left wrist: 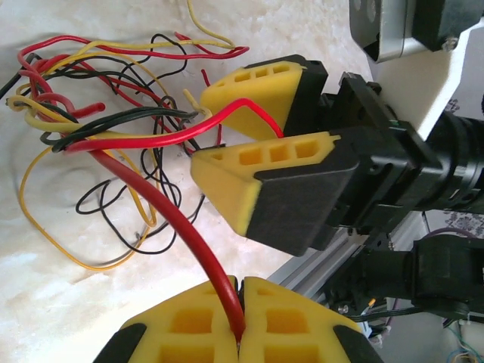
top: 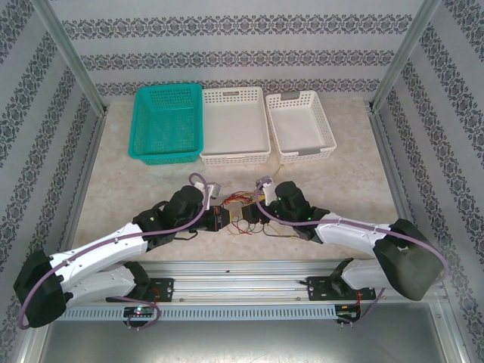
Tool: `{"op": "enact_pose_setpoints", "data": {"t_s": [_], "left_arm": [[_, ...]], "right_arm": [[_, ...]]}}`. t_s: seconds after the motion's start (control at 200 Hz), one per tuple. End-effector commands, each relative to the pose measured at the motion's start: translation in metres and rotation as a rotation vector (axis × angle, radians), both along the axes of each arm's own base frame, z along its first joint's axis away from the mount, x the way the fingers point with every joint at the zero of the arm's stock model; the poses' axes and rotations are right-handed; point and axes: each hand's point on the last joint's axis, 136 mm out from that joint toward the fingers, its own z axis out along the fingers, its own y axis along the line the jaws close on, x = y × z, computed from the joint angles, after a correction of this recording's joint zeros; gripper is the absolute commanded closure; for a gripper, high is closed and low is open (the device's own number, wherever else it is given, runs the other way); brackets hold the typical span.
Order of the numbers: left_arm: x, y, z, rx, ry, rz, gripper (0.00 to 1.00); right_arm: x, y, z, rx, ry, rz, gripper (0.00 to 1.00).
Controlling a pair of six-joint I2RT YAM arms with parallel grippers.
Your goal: Untangle the cables
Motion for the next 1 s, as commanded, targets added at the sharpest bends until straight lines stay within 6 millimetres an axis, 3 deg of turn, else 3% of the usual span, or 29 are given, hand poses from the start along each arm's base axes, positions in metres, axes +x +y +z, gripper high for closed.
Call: {"op": "enact_pose_setpoints", "data": {"t_s": [0.0,0.235,0.28,0.41,0.574,0.734,0.994], "left_arm": [[0.003,-0.011,0.021,-0.077,-0.017,-0.01,1.0],[0.001,-0.013,0.021,-0.096,-0.01,-0.016,1.0],[0.0,-0.012,0.022,-0.1,-0.008,-0.017,1.0],[-0.003,-0.009,0.029,-0.101,-0.015,-0.02,1.0],[-0.006,0.007,0.039,-0.071,-0.035,0.005,1.0],[-0.006,0.03,0.05,-0.046,-0.039,0.049,1.0],[-0.001,0.064,0.067,0.002,-0.045,0.108,1.0]], "right_arm": [[0.01,0.011,0.017,0.009,-0.126,-0.005,0.38],[0.018,0.024,0.019,-0.039,-0.189,-0.008,0.44],[0.02,0.024,0.019,-0.045,-0.192,-0.012,0.51],[0.025,0.018,0.018,-0.077,-0.199,-0.052,0.82],[0.025,0.005,0.018,-0.125,-0.214,-0.083,1.0],[0.029,-0.016,0.015,-0.195,-0.217,-0.145,1.0],[0.05,-0.07,0.007,-0.169,-0.098,-0.326,1.0]]}}
